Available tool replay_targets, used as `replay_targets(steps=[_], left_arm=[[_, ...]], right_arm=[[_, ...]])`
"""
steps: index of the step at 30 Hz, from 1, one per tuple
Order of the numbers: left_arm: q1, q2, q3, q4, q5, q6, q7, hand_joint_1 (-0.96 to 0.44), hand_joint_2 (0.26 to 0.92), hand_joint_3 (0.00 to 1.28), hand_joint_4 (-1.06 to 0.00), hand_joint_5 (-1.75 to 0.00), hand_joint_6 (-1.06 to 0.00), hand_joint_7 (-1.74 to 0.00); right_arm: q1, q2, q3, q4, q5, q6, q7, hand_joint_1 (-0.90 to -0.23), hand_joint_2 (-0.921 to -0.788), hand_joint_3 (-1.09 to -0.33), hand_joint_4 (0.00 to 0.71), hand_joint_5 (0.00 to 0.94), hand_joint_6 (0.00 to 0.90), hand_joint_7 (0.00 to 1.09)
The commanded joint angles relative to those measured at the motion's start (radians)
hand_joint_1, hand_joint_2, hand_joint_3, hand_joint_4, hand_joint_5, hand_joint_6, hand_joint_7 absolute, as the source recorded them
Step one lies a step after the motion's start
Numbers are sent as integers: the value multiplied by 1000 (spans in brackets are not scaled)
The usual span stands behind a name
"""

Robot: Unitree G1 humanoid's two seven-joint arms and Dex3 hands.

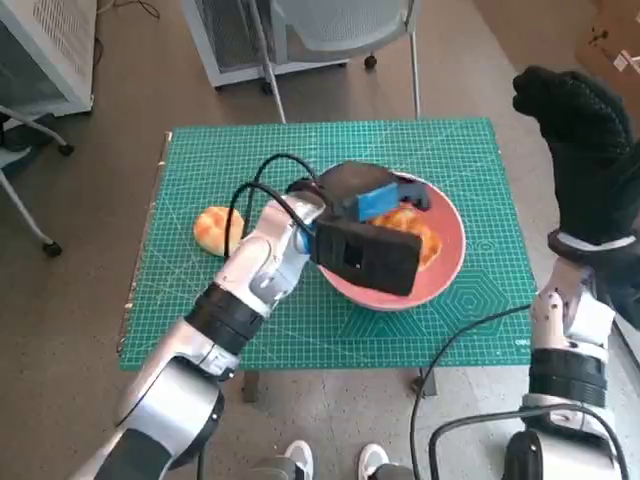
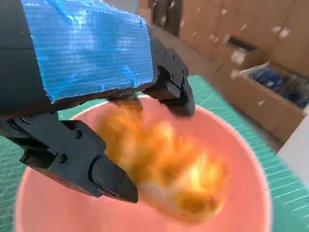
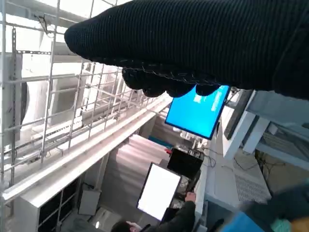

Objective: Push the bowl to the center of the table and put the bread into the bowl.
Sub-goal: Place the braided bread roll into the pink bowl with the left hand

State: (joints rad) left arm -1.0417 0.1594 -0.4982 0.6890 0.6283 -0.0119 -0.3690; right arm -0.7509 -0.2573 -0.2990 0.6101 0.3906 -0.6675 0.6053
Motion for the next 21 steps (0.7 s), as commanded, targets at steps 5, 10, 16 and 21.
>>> replay_targets(steps=[5, 10, 16, 21], left_arm=[[-9, 21, -7, -9, 15, -33, 26, -388, 759, 26, -2, -2, -229, -2], [-1, 36, -3, -25, 18, -38, 38, -410, 762, 19, 1, 1, -220, 0], [27, 77, 14, -97, 11, -42, 32, -440, 767, 15, 1, 1, -208, 0], [80, 142, 72, -231, -32, -24, -8, -466, 771, 11, 1, 1, -194, -3]], right_arm=[[16, 8, 6, 22, -2, 9, -8, -678, -921, -743, 277, 1, 381, 1], [12, 12, 9, 32, -2, 4, -6, -678, -921, -740, 277, 1, 381, 1], [4, 16, 12, 52, -4, -8, -1, -679, -921, -738, 279, 2, 382, 1], [0, 21, 16, 62, 3, -10, 8, -678, -921, -740, 280, 2, 383, 1]])
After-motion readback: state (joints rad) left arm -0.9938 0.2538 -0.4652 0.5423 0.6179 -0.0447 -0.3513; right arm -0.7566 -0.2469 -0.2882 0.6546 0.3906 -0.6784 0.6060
